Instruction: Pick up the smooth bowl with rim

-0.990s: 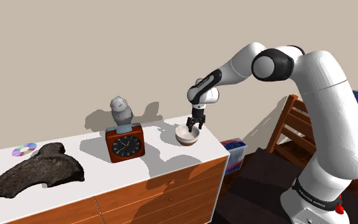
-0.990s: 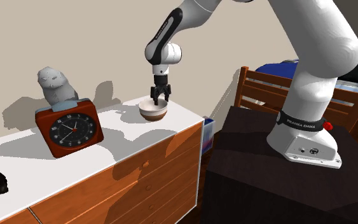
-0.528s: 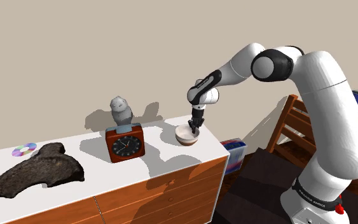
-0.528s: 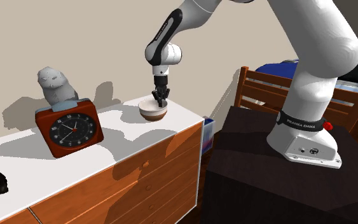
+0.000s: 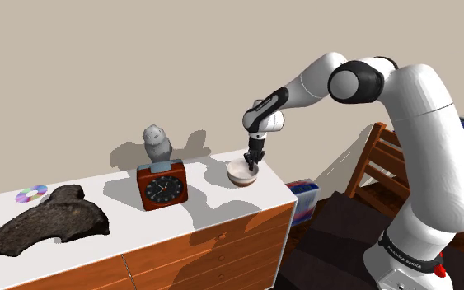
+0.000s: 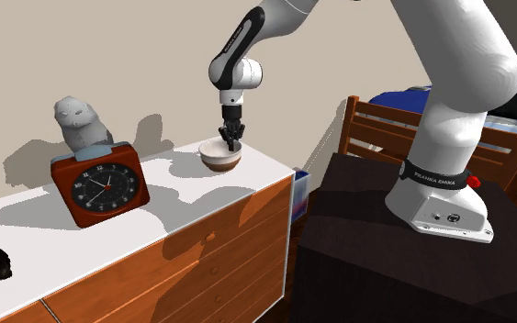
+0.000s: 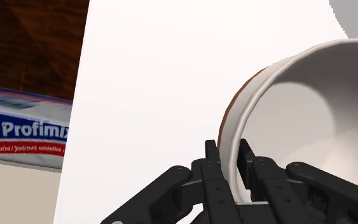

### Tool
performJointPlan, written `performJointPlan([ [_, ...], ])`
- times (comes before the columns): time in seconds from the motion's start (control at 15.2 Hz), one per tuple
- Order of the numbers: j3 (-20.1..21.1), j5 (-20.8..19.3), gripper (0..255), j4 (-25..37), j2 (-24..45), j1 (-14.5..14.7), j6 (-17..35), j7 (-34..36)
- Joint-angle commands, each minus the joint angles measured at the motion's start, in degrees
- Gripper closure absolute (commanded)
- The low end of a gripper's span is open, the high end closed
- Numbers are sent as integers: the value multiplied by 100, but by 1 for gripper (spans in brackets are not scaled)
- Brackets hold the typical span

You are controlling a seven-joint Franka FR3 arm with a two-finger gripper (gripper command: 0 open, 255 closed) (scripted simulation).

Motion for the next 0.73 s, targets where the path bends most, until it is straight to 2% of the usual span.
performJointPlan([
  [0.0,-18,-22,255,-28,-131,3,-101,19],
  [0.66,-83,-130,255,-50,-668,38,-607,150],
])
